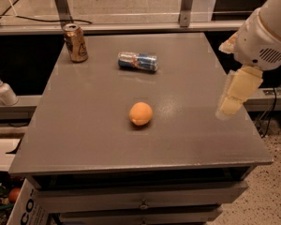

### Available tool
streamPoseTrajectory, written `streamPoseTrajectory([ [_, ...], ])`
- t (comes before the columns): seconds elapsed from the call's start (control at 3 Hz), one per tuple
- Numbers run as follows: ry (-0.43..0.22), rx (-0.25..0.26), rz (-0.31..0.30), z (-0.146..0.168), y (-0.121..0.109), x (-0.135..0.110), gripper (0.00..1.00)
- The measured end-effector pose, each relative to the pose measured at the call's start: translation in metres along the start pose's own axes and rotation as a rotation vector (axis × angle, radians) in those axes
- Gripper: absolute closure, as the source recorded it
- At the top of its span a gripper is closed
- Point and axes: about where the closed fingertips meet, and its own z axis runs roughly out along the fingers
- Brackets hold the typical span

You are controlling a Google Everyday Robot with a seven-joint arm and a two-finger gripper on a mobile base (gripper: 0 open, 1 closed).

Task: Pick redbull can

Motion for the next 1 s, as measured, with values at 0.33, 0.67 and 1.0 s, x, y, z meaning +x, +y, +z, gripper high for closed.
streamPoseTrajectory([
  [0.33,-0.045,0.016,-0.008,0.023,-0.022,-0.025,0.00],
  [0.67,-0.099,0.031,0.002,0.046,-0.050,-0.050,0.00],
  [1.0,-0.154,0.040,0.014,0.074,-0.082,-0.075,0.00],
])
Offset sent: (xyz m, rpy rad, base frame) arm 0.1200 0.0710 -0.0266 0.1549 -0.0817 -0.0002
